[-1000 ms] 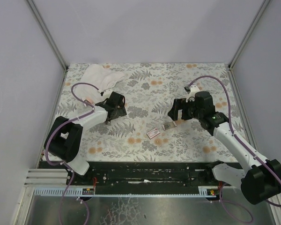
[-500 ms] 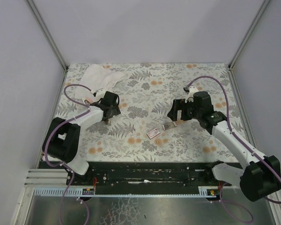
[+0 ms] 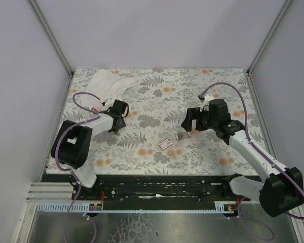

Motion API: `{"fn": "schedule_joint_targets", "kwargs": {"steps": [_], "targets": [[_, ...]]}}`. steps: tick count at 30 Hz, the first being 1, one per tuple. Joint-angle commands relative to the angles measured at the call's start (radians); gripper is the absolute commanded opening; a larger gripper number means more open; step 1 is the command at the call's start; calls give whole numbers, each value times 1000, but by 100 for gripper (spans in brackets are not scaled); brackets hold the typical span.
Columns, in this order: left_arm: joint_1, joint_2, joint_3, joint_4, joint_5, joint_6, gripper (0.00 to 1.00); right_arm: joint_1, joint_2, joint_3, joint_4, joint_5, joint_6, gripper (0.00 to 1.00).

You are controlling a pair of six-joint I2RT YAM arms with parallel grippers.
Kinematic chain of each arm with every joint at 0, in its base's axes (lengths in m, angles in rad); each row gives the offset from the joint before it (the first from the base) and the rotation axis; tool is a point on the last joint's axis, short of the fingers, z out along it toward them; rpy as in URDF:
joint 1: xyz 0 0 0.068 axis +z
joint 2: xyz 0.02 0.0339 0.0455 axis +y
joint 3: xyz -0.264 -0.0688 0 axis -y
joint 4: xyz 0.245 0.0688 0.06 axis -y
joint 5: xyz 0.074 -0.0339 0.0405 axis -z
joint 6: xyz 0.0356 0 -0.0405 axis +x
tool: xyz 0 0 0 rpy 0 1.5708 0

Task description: Load the staples into the stapler

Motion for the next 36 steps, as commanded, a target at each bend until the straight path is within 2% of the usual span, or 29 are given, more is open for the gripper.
{"fn": "schedule_joint_targets", "kwargs": {"steps": [1,7,11,18,21,25,31,36], "targets": [[11,4,-7,38,-2,33,37,-3,3,43,4,-1,-2,97],[10,-132,-64,41,82,76,10,-4,4,47,17,-96,-25,98],[9,-285,-112,49,259,81,0,-3,-3,48,44,-203,-31,98],[-40,-473,-129,113,905,142,0,-4,-12,40,143,-549,1,98],[-127,-556,-122,124,1077,175,0,-4,-25,26,217,-662,65,99],[-209,-643,-152,285,1300,106,0,-4,-22,21,298,-767,161,99],[-308,-684,-135,398,1427,52,0,1,-27,-63,686,-882,496,97],[-343,-673,-106,409,1435,58,0,39,-42,-69,744,-877,572,87]]}}
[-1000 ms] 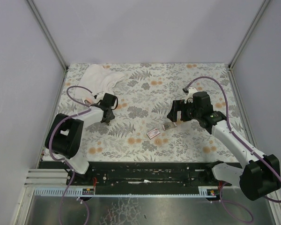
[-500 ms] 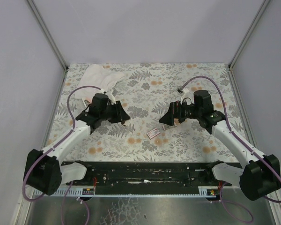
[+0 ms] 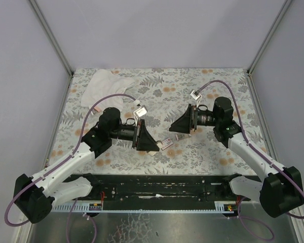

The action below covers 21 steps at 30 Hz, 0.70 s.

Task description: Load the staples into the stapler

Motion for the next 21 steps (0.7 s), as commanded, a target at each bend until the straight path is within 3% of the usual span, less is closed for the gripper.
{"fn": "schedule_joint_targets", "kwargs": {"steps": [1,7,13,21], "targets": [[-16,7,39,93,70,-18,0,44,-41,8,157,-56,136,86],[-16,25,35,142,47,-40,0,132,-46,43,-32,-3,44,85],[-16,41,31,158,35,-50,0,165,-65,40,-53,7,46,77],[-22,45,28,169,28,-67,0,178,-75,58,-58,-10,44,57]]}}
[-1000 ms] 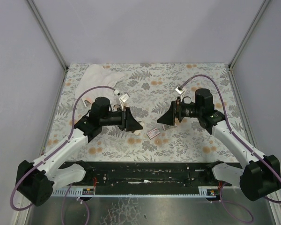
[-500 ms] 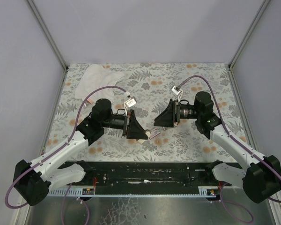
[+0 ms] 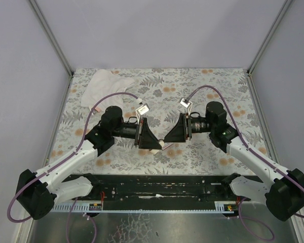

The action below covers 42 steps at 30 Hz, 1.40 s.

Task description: Load the staples into the stapler

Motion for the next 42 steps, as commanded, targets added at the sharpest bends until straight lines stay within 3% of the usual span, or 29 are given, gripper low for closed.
{"fn": "schedule_joint_targets", "kwargs": {"steps": [1,15,26,42], "targets": [[-6,-9,21,78,-7,-21,0,19,-29,57,15,-19,-7,56],[-13,-10,12,87,-24,-27,0,56,-29,53,77,-41,38,54],[-13,-1,2,87,-35,-21,0,74,-24,52,77,-58,42,36],[-13,20,-9,91,-52,-15,0,87,-5,47,57,-69,30,46]]}}
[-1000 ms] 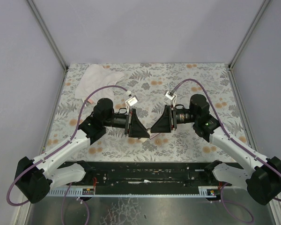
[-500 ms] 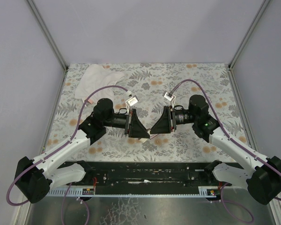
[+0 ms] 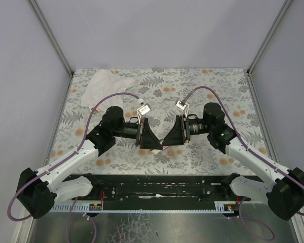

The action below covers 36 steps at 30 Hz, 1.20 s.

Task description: Load the staples into the stapler

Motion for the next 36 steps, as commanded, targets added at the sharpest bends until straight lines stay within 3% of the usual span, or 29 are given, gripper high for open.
{"fn": "schedule_joint_targets", "kwargs": {"steps": [1,8,10,11,14,16,18,22,36], "targets": [[-5,9,-11,67,-33,6,0,23,-2,30,28,-44,1,45],[-4,13,-11,59,-60,16,0,23,-8,36,-44,-2,-51,14],[-3,18,-4,25,-92,37,5,23,-11,46,-107,49,-100,12],[0,21,0,1,-111,52,17,23,-14,49,-139,83,-127,9],[18,25,6,-76,-163,102,68,23,-15,52,-222,180,-177,3],[32,14,8,-121,-203,137,89,23,-17,46,-286,265,-208,3],[42,-3,9,-163,-258,171,99,23,-14,29,-362,361,-231,3],[43,-41,5,-227,-391,229,100,23,-4,-42,-415,502,-262,3],[-96,-63,-140,-153,-723,261,98,23,63,-362,-65,570,-150,6]]}}
